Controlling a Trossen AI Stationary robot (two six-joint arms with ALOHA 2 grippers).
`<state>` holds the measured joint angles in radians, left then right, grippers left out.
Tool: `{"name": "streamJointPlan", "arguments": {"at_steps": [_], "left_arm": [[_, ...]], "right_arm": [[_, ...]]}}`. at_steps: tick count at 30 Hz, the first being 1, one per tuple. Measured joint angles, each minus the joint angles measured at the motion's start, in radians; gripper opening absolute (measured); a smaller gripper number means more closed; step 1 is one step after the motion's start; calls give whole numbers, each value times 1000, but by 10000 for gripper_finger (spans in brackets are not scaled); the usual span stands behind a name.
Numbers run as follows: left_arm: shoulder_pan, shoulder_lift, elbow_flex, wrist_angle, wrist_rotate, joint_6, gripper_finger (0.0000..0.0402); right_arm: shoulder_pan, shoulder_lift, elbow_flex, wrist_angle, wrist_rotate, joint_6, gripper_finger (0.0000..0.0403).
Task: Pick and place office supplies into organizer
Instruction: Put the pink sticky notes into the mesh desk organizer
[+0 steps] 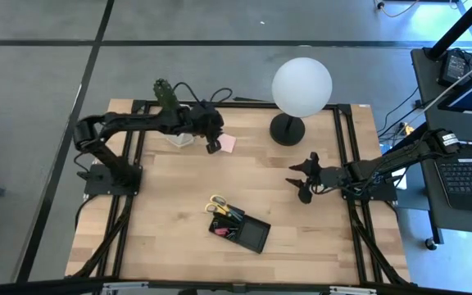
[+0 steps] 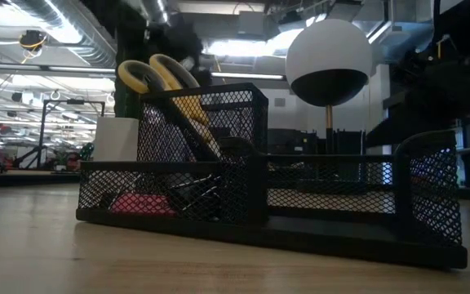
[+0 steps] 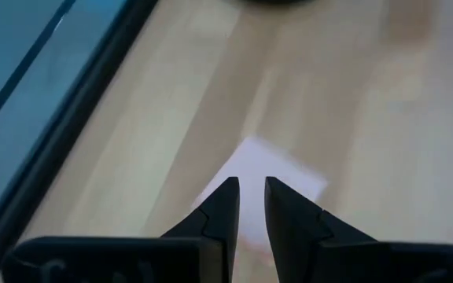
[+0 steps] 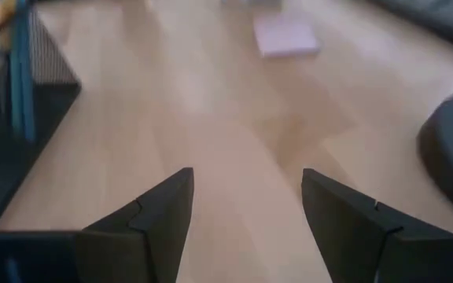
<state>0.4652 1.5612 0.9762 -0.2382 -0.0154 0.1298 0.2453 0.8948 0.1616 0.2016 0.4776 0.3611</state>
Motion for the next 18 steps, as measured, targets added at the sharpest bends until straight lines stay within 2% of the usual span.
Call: {"name": "streamJointPlan", "arguments": {"at_steps": [5, 11, 18], "left_arm": [[56, 73, -69, 101, -18, 33, 56], [97, 184, -76, 171, -25, 34, 56], [98, 208, -77, 206, -11, 6, 56]], "right_arm": [[-22, 0, 0, 125, 28, -99, 236], [-61, 0, 0, 221, 29, -238, 236], [-106, 0, 0, 226, 29, -240, 236]]}}
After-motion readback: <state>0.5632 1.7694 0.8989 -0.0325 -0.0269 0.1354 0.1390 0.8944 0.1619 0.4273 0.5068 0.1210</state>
